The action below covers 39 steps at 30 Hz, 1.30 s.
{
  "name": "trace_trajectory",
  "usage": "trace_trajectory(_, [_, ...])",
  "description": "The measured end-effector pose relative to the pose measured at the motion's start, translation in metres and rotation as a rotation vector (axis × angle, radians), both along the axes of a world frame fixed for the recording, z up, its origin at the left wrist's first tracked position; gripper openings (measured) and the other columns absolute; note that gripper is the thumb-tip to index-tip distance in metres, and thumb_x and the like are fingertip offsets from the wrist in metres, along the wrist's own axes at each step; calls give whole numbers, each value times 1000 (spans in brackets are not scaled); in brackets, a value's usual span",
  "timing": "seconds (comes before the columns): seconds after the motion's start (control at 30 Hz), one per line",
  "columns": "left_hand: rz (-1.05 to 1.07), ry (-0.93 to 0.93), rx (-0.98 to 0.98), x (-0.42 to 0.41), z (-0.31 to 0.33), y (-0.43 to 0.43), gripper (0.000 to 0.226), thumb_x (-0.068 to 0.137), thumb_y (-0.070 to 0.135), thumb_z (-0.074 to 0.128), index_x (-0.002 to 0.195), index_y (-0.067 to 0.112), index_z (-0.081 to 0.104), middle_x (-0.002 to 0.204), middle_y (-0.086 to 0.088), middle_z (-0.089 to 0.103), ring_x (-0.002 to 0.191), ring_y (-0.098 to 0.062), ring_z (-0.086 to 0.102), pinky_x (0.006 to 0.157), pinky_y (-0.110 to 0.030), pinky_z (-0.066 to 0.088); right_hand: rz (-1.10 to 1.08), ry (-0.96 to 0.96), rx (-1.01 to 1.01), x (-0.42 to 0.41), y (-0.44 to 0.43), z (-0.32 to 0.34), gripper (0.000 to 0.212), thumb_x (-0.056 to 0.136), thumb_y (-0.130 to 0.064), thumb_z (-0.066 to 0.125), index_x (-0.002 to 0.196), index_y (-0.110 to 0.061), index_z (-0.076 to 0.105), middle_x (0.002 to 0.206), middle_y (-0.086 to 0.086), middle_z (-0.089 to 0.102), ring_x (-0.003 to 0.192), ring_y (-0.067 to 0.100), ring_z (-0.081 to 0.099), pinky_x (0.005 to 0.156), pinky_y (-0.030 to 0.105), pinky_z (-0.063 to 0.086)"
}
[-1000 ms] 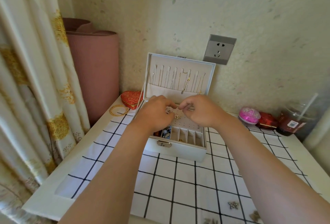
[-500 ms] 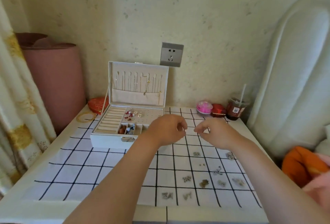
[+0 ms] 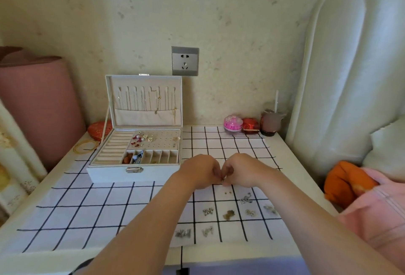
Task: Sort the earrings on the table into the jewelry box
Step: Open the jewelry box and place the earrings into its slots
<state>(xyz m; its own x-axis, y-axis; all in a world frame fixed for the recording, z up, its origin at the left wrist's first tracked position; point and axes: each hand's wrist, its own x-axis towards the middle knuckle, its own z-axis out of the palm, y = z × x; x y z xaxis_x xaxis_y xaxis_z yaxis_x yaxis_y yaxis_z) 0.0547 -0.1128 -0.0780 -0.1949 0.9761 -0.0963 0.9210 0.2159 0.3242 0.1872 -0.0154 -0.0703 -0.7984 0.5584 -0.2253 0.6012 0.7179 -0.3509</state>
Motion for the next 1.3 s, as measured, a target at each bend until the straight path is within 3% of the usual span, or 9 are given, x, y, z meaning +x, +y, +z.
trace_trajectory(0.2, [22, -31, 20, -3, -3, 0, 13, 85, 35, 65, 93, 28, 73, 100, 8, 70, 95, -15, 63, 85, -36, 54, 1, 14, -36, -3, 2, 1, 10, 84, -23, 76, 93, -27, 77, 84, -20, 64, 88, 7, 62, 81, 25, 50])
trace_trajectory(0.3, [61, -96, 77, -8, 0, 1, 4, 83, 27, 66, 84, 24, 68, 95, 8, 67, 91, -13, 63, 80, -30, 54, -38, 83, -98, 0, 3, 6, 13, 88, -15, 70, 93, -24, 77, 83, -18, 67, 69, 5, 66, 69, 20, 50])
trace_trajectory(0.43, [92, -188, 176, -17, 12, -5, 5, 80, 23, 67, 76, 22, 64, 79, 11, 62, 79, -9, 59, 68, -24, 49, -97, 199, -160, 0, 4, 15, 13, 88, -14, 68, 88, -25, 75, 87, -10, 73, 54, 13, 68, 66, 25, 54])
trace_trajectory(0.6, [159, -333, 320, -33, 27, -16, 7, 83, 20, 62, 88, 25, 64, 85, 8, 65, 80, -10, 60, 67, -22, 49, -98, 331, -185, -15, -1, 23, 18, 89, -12, 67, 96, -28, 70, 85, -8, 70, 48, 9, 62, 64, 23, 53])
trace_trajectory(0.77, [219, -418, 401, -54, 37, -31, 10, 92, 23, 59, 95, 26, 67, 86, 9, 64, 74, -4, 56, 62, -18, 40, -147, 502, -252, -41, -11, 36, 13, 87, -10, 74, 97, -18, 76, 88, -4, 72, 45, -5, 57, 48, 9, 44])
trace_trajectory(0.87, [231, -422, 436, -66, 38, -38, 7, 93, 27, 62, 90, 26, 69, 85, 9, 65, 76, -4, 56, 64, -17, 40, -143, 575, -258, -59, -18, 43, 12, 87, -12, 75, 91, -24, 76, 83, -11, 73, 51, 7, 64, 53, 14, 48])
trace_trajectory(0.97, [263, -450, 468, -79, 38, -46, 6, 91, 28, 66, 87, 26, 70, 82, 10, 65, 75, -5, 57, 65, -17, 40, -141, 646, -248, -78, -24, 47, 10, 87, -14, 76, 90, -24, 77, 84, -12, 74, 46, 9, 61, 55, 22, 51])
trace_trajectory(1.13, [303, -551, 543, -103, 38, -61, 7, 90, 31, 69, 88, 26, 73, 77, 8, 68, 65, -4, 59, 65, -19, 48, -116, 769, -249, -109, -43, 54, 10, 86, -11, 76, 87, -21, 75, 82, -8, 73, 42, 9, 57, 44, 14, 42])
trace_trajectory(1.3, [346, -704, 664, -124, 38, -71, 6, 89, 28, 70, 92, 24, 74, 83, 1, 70, 62, -6, 61, 62, -18, 50, -79, 819, -278, -138, -52, 60, 14, 85, -12, 77, 83, -24, 73, 81, -6, 72, 44, 11, 58, 55, 25, 55])
